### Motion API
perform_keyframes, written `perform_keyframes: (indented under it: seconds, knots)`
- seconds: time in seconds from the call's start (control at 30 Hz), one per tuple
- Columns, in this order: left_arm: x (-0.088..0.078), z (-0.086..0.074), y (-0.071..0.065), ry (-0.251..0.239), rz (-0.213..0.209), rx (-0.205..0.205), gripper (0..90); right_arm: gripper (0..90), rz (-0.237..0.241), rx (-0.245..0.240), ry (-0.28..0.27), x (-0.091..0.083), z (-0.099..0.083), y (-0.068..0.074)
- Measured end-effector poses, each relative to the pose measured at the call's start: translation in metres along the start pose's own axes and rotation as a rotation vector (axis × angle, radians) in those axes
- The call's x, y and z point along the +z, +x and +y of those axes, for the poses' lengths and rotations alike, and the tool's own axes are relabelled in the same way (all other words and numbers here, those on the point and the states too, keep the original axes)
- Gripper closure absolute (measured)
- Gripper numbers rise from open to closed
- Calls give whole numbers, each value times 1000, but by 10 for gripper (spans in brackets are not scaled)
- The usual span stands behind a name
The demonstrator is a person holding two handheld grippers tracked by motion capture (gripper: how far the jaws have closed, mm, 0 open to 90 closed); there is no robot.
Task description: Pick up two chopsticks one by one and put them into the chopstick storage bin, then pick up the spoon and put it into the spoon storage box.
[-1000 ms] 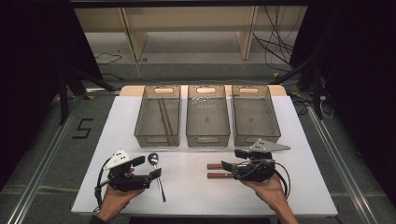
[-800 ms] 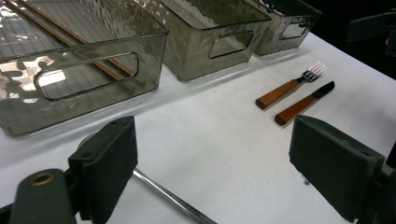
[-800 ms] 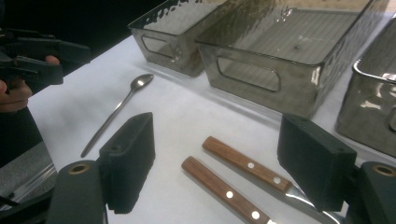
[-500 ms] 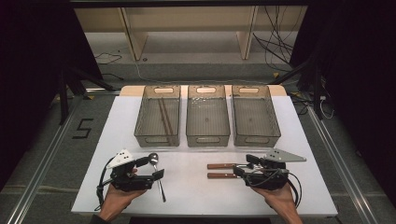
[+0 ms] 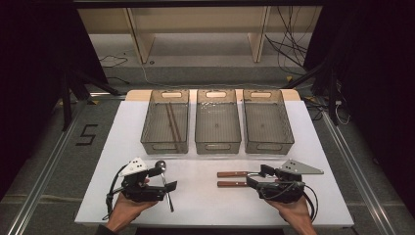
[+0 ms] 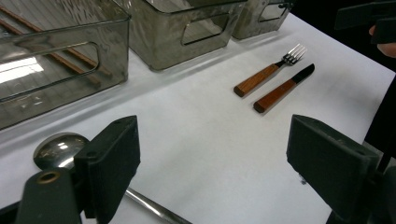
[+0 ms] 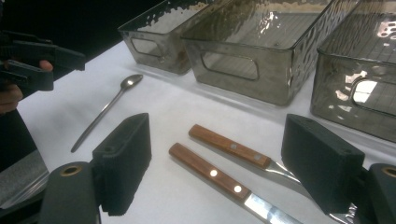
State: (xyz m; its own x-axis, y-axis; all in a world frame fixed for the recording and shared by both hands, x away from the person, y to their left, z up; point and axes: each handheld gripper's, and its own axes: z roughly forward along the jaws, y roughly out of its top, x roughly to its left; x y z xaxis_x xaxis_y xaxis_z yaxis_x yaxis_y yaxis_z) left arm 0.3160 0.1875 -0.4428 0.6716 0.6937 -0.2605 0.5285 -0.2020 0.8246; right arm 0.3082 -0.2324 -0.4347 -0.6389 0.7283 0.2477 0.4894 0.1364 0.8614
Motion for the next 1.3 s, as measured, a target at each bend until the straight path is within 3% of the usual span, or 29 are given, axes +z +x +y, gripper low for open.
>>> perform_keyframes:
  seconds: [0.17, 0.47, 0.7, 0.8, 0.93, 1.0, 1.2, 1.3]
  knots:
    - [1, -1, -2, 19, -16, 6, 178, 248, 0, -4, 6, 2, -1, 3]
    - [8, -2, -9, 71, -60, 32, 302, 241, -5, -5, 17, 2, -4, 3]
    - [14, -5, -15, 131, -68, 69, 522, 238, -5, -13, 19, 1, -5, 5]
    - [17, -6, -18, 167, -54, 103, 651, 238, -5, -9, 22, 1, -6, 5]
    - [17, -6, -18, 189, -40, 119, 822, 238, 0, -10, 24, 3, -6, 4]
    - [17, -7, -16, 204, -35, 136, 870, 239, 2, -10, 26, 3, -6, 4]
    - [14, -9, -12, 274, -22, 169, 892, 240, 7, -18, 33, 4, -7, 5]
    - [13, -9, -12, 279, -26, 174, 892, 240, 9, -18, 34, 4, -6, 5]
